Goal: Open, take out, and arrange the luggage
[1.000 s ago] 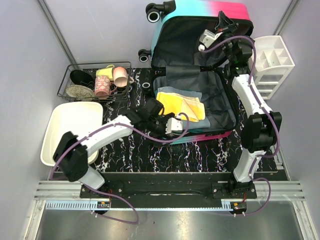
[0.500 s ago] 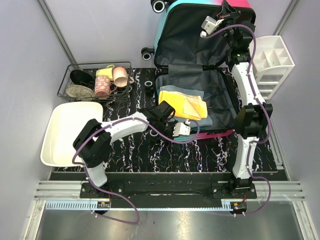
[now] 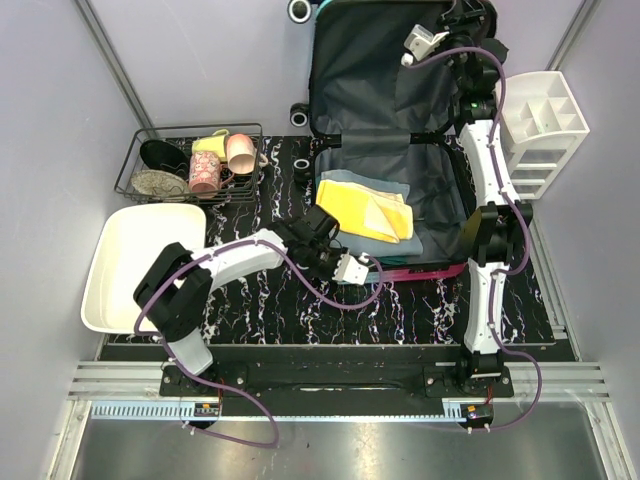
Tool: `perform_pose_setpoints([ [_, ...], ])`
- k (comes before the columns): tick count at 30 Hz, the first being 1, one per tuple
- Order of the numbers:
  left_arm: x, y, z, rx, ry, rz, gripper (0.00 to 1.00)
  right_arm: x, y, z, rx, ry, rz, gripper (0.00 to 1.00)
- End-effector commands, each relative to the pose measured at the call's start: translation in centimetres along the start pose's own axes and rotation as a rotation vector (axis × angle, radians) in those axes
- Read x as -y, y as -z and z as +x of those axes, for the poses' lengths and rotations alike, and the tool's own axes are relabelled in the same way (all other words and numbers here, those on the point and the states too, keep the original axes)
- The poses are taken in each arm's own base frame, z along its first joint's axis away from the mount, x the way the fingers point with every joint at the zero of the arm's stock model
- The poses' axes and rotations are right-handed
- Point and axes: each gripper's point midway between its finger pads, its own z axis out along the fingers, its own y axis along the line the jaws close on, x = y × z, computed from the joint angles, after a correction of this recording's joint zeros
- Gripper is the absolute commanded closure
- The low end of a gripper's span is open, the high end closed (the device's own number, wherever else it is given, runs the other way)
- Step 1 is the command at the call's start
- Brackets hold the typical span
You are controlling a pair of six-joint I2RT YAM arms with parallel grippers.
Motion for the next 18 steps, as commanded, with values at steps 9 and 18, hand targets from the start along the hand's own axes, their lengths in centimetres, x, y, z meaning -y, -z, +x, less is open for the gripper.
perform_pose_setpoints([
  [9,-3.2,2.4,-0.1,-0.031,-0.175,-0.1,0.67,5.2,1.5,0.6,-0.063,-0.003,0.12,0.31],
  [18,-4.7,11.0,-3.6,0.057,0.195,-0.278,0.01,4.0,5.5,-0.6,-0.084,-0.123,0.021,0.18],
])
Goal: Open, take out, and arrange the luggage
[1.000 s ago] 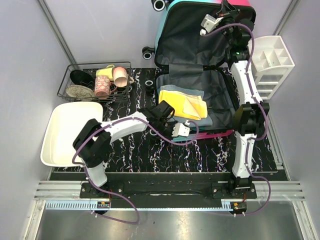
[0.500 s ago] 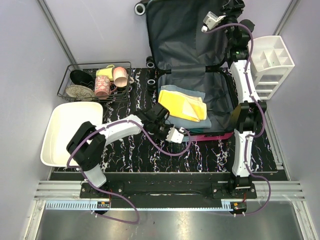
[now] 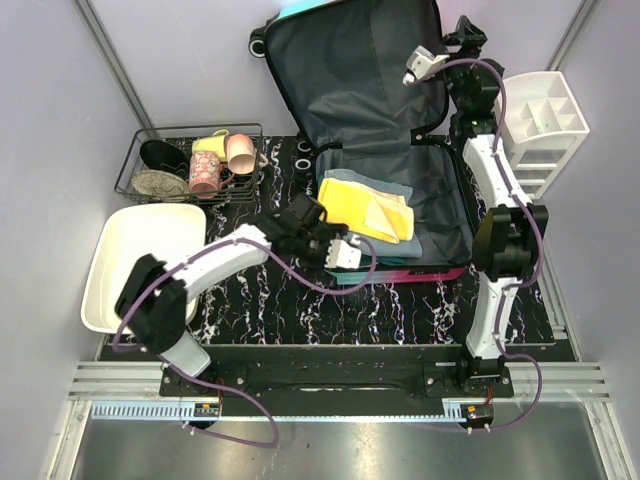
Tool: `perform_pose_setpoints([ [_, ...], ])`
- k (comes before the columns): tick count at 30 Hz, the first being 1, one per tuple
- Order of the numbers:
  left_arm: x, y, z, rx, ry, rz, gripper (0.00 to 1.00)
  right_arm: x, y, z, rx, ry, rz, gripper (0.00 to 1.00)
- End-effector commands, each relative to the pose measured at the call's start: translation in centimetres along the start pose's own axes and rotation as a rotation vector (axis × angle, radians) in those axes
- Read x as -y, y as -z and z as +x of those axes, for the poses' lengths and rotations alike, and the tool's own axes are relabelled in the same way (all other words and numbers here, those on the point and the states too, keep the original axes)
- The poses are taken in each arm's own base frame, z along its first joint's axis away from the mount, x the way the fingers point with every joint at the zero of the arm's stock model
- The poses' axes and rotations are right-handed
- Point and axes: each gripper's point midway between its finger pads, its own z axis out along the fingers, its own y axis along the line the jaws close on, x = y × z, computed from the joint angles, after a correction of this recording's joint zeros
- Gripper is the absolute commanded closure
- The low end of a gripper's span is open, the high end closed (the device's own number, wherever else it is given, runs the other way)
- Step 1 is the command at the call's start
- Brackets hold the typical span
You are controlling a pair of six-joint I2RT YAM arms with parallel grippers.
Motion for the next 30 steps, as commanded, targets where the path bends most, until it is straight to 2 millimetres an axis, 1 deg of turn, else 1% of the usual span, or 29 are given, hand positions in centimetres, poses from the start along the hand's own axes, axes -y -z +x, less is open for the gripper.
perform_pose_setpoints([
  [1,-4.3,8.3,-3.6,0.11,0.188,-0.221,0.01,8.1,4.0,-3.0,0.023,-0.038,0.13,0.16],
  [2,-4.2,10.3,-4.1,0.15,0.264,-0.255,0.01,7.9,4.4,-3.0,0.018,-0.062,0.119,0.14],
  [3,-5.0,12.2,-2.7,0.155,0.332,-0.305,0.01,7.2,4.9,-2.9,0.005,-0.081,0.093,0.13],
  [4,-4.6,14.1,-2.2,0.162,0.375,-0.338,0.01,7.1,5.9,-3.0,-0.007,-0.102,0.075,0.11],
  [5,-4.3,15.2,-1.4,0.171,0.42,-0.351,0.01,6.6,6.4,-3.0,-0.017,-0.138,0.059,0.08],
  [6,-4.6,17.4,1.3,0.147,0.49,-0.412,0.01,6.1,7.0,-3.0,-0.032,-0.166,0.03,0.07],
  [7,-3.2,18.5,2.7,0.118,0.533,-0.413,0.01,6.1,8.1,-3.4,-0.039,-0.192,0.012,0.05],
  [8,-2.6,19.5,4.3,0.08,0.519,-0.425,0.01,5.7,8.7,-3.5,-0.045,-0.242,-0.006,0.03],
  [9,-2.0,21.4,7.2,0.029,0.57,-0.468,0.01,4.8,9.4,-3.6,-0.061,-0.277,-0.052,0.02],
  [10,0.1,21.7,8.8,-0.02,0.616,-0.438,0.01,4.9,10.6,-4.1,-0.064,-0.306,-0.077,0.01],
  [11,0.9,22.5,10.7,-0.083,0.581,-0.436,0.01,4.4,11.3,-4.5,-0.067,-0.363,-0.11,0.0],
  [12,2.0,23.9,13.5,-0.14,0.633,-0.46,0.01,2.8,12.2,-4.9,-0.072,-0.411,-0.182,0.0],
  [13,3.6,23.8,15.6,-0.188,0.685,-0.422,0.01,2.9,13.4,-5.9,-0.062,-0.446,-0.209,0.0],
  [14,4.3,24.6,17.5,-0.249,0.683,-0.426,0.01,2.2,14.2,-6.5,-0.062,-0.503,-0.25,0.0],
  [15,5.2,26.0,19.8,-0.278,0.75,-0.459,0.01,0.6,15.5,-7.2,-0.065,-0.552,-0.331,0.0],
  [16,5.4,26.5,21.3,-0.293,0.784,-0.453,0.01,0.7,16.7,-7.9,-0.061,-0.586,-0.354,0.0],
  [17,5.7,27.3,22.8,-0.33,0.806,-0.461,0.01,0.3,17.5,-8.5,-0.064,-0.629,-0.393,0.0],
  [18,6.1,28.4,24.5,-0.375,0.849,-0.484,0.01,-1.7,19.1,-9.3,-0.075,-0.681,-0.497,0.0],
  [19,6.0,28.8,26.5,-0.424,0.875,-0.479,0.03,-1.7,20.0,-9.9,-0.078,-0.712,-0.525,0.0],
  [20,7.0,29.6,28.3,-0.527,0.904,-0.464,0.05,-2.4,20.8,-10.4,-0.092,-0.762,-0.566,0.0],
  [21,7.4,29.8,29.3,-0.565,0.908,-0.447,0.07,-3.8,22.4,-11.1,-0.11,-0.809,-0.651,0.0],
  [22,7.9,29.5,30.4,-0.587,0.918,-0.419,0.07,-4.1,23.2,-11.4,-0.119,-0.832,-0.679,0.0],
  [23,8.5,29.5,31.1,-0.619,0.888,-0.384,0.07,-4.8,24.0,-11.7,-0.136,-0.86,-0.712,0.0],
  [24,8.9,29.4,31.6,-0.627,0.876,-0.363,0.07,-5.8,25.3,-11.9,-0.159,-0.883,-0.766,0.0],
  [25,9.7,28.4,31.8,-0.618,0.871,-0.322,0.07,-6.3,26.2,-12.0,-0.176,-0.897,-0.785,0.0],
  [27,10.0,26.8,31.5,-0.563,0.83,-0.273,0.07,-7.3,27.8,-12.4,-0.211,-0.935,-0.839,0.0],
  [28,10.4,25.3,30.9,-0.502,0.838,-0.234,0.07,-7.5,28.5,-12.6,-0.227,-0.957,-0.856,0.0],
  [29,10.1,24.2,30.4,-0.474,0.837,-0.212,0.07,-8.1,29.3,-12.7,-0.249,-0.981,-0.883,0.0],
  [30,10.1,23.3,30.0,-0.451,0.851,-0.195,0.07,-8.1,29.8,-12.9,-0.255,-0.993,-0.89,0.0],
])
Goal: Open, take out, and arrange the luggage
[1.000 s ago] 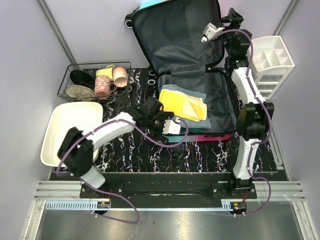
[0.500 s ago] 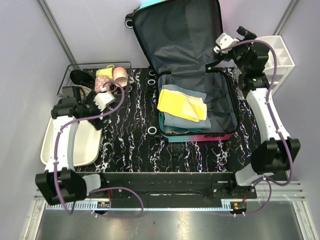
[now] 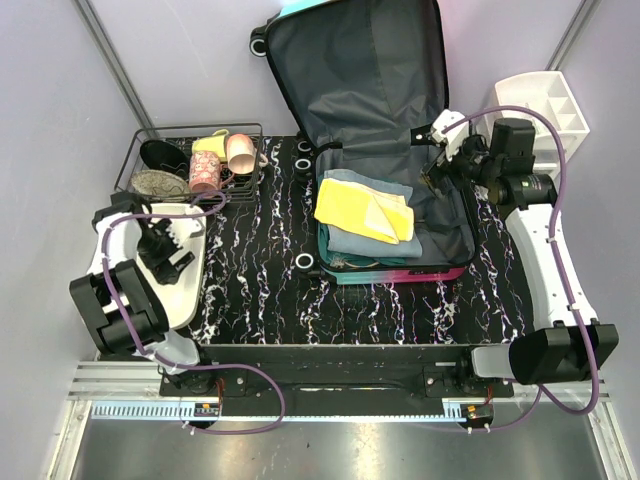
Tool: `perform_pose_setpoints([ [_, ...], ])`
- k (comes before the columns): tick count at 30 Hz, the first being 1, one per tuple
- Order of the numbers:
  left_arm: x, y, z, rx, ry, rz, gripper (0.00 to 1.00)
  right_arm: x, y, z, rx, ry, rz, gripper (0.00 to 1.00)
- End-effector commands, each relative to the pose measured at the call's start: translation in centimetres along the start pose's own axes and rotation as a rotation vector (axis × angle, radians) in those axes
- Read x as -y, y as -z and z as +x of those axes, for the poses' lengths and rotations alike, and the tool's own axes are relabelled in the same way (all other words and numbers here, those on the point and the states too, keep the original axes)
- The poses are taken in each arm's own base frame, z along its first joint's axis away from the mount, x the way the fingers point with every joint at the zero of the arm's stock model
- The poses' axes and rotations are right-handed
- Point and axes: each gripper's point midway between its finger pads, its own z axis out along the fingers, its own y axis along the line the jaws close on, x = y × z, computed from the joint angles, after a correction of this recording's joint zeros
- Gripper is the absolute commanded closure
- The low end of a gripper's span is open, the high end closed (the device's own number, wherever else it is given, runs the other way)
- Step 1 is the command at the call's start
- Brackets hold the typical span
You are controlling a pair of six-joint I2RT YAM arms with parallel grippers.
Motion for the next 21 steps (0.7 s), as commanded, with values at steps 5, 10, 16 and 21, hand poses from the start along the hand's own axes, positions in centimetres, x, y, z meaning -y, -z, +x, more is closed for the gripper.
perform_pose_setpoints([
  [5,5.1,-3.8,-6.9,0.158,-0.04,0.207,0.08,-6.1,2.7,3.1,-0.11,-0.222,-0.137,0.0],
  [10,7.1,-4.8,-12.1,0.234,-0.079,0.261,0.08,-6.7,3.2,3.7,-0.131,-0.249,-0.136,0.0],
  [16,9.4,-5.9,-18.6,0.3,-0.182,0.315,0.07,-7.3,3.0,4.4,-0.155,-0.311,-0.143,0.0],
  [21,9.7,-5.4,-22.9,0.348,-0.23,0.323,0.07,-8.3,2.6,5.3,-0.186,-0.391,-0.172,0.0],
])
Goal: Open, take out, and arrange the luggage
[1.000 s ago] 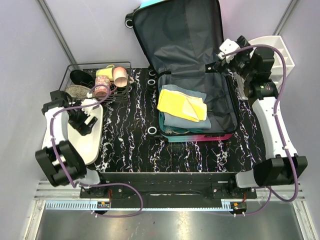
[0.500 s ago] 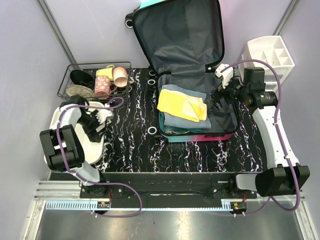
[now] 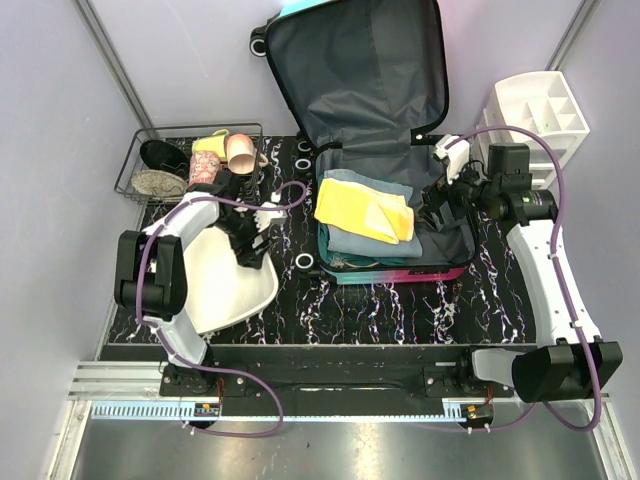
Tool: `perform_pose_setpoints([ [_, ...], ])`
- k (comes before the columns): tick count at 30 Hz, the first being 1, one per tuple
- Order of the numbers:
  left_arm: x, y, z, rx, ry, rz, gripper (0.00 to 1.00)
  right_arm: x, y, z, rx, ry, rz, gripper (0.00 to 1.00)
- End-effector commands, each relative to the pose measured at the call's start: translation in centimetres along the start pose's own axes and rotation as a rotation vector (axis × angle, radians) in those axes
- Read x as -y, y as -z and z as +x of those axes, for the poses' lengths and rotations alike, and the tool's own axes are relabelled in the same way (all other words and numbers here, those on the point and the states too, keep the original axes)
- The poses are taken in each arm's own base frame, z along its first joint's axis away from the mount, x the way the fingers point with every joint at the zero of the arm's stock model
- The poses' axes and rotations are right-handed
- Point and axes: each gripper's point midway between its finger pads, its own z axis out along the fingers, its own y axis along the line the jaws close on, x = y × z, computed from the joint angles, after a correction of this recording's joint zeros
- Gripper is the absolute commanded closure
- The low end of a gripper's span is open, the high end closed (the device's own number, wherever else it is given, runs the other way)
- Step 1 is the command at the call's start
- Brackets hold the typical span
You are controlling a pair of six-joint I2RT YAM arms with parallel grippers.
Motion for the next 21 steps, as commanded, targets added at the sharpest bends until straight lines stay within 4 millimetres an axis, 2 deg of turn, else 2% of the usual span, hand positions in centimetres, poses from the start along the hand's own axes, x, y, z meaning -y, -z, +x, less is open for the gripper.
perform_pose_setpoints([
  [1,-1.4,1.1,-6.0,0.147,-0.043,-0.022,0.07,-1.0,-0.4,0.6,-0.012,-0.113,-0.035,0.0],
  [2,-1.2,1.4,-6.6,0.155,-0.054,-0.02,0.07,-1.0,-0.6,0.9,-0.022,-0.13,-0.033,0.0],
  [5,-0.3,4.0,-9.4,0.22,-0.042,-0.019,0.06,-0.7,-1.1,1.8,-0.048,-0.189,-0.016,0.0],
  [6,-0.1,5.9,-10.8,0.253,-0.041,-0.035,0.05,-0.8,-1.2,2.1,-0.057,-0.218,-0.014,0.0],
  [9,0.3,9.2,-13.9,0.351,0.051,-0.073,0.03,-1.0,-1.6,2.7,-0.075,-0.272,-0.013,0.0],
  [10,1.0,9.8,-15.0,0.396,0.12,-0.045,0.02,-1.1,-1.7,2.7,-0.074,-0.284,-0.019,0.0],
  [12,0.5,11.0,-17.4,0.495,0.184,-0.056,0.02,-1.3,-1.9,2.9,-0.076,-0.314,-0.024,0.0],
  [13,1.2,11.2,-18.4,0.538,0.316,0.004,0.02,-1.3,-1.9,2.8,-0.074,-0.32,-0.022,0.0],
  [15,1.0,11.2,-20.4,0.616,0.392,0.057,0.02,-1.2,-2.0,2.9,-0.072,-0.338,-0.015,0.0],
  [16,1.5,11.1,-21.3,0.636,0.496,0.113,0.02,-1.0,-1.9,3.0,-0.075,-0.341,-0.001,0.0],
  [17,1.1,10.8,-22.1,0.672,0.502,0.122,0.03,-1.0,-2.0,3.2,-0.081,-0.346,0.006,0.0],
  [18,1.0,10.7,-22.5,0.685,0.576,0.13,0.05,-0.9,-2.0,3.3,-0.083,-0.354,0.015,0.0],
  [21,0.2,9.0,-23.2,0.681,0.637,0.078,0.1,-0.6,-2.0,3.5,-0.092,-0.368,0.035,0.0],
])
